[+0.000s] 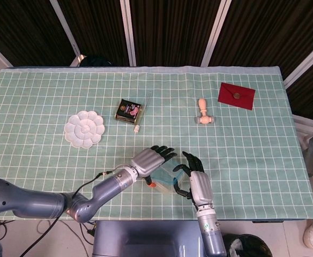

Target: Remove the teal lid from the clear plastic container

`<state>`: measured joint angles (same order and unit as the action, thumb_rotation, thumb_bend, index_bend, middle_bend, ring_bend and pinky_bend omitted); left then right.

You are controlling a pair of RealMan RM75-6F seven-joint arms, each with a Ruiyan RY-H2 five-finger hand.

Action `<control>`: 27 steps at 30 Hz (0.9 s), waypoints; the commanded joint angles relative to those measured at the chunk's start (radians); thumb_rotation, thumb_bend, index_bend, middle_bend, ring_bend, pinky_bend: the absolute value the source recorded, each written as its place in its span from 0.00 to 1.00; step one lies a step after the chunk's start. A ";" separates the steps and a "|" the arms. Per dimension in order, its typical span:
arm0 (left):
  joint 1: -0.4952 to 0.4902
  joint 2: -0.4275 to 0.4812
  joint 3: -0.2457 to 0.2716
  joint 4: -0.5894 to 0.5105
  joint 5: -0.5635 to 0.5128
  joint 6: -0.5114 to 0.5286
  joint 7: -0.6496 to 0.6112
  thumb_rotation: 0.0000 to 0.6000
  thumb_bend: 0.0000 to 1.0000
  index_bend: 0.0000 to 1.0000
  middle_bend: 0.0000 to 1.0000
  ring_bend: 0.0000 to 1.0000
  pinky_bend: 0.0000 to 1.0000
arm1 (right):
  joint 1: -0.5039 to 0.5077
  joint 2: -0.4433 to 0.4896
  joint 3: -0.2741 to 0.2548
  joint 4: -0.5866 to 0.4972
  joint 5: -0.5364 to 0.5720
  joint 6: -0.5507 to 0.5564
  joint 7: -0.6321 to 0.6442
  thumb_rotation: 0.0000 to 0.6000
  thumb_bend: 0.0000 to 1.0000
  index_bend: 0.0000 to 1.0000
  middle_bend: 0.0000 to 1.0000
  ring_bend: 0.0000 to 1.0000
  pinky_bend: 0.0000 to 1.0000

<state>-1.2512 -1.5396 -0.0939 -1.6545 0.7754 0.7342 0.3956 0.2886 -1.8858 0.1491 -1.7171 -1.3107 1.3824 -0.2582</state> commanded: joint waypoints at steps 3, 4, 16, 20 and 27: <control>0.008 0.022 -0.009 -0.023 0.021 0.011 -0.008 1.00 0.00 0.00 0.00 0.00 0.11 | 0.000 0.001 0.000 0.000 -0.004 0.002 -0.001 1.00 0.60 0.74 0.11 0.00 0.00; 0.011 0.027 -0.011 -0.029 0.026 0.012 -0.011 1.00 0.00 0.00 0.00 0.00 0.11 | -0.001 0.001 -0.001 0.001 -0.005 0.004 0.000 1.00 0.60 0.74 0.11 0.00 0.00; 0.055 0.106 -0.009 -0.095 0.108 0.027 -0.052 1.00 0.00 0.00 0.00 0.00 0.11 | -0.004 0.008 -0.001 0.018 -0.024 0.009 0.010 1.00 0.60 0.74 0.12 0.00 0.00; 0.072 0.129 -0.013 -0.113 0.138 0.039 -0.066 1.00 0.00 0.00 0.00 0.00 0.11 | 0.007 0.005 0.021 0.022 -0.026 0.007 0.006 1.00 0.60 0.74 0.12 0.00 0.00; 0.093 0.161 -0.011 -0.132 0.178 0.046 -0.080 1.00 0.00 0.00 0.00 0.00 0.11 | 0.029 0.007 0.080 0.032 -0.009 0.005 0.002 1.00 0.60 0.74 0.13 0.00 0.00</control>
<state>-1.1607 -1.3819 -0.1052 -1.7838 0.9495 0.7798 0.3179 0.3127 -1.8800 0.2187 -1.6879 -1.3266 1.3873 -0.2557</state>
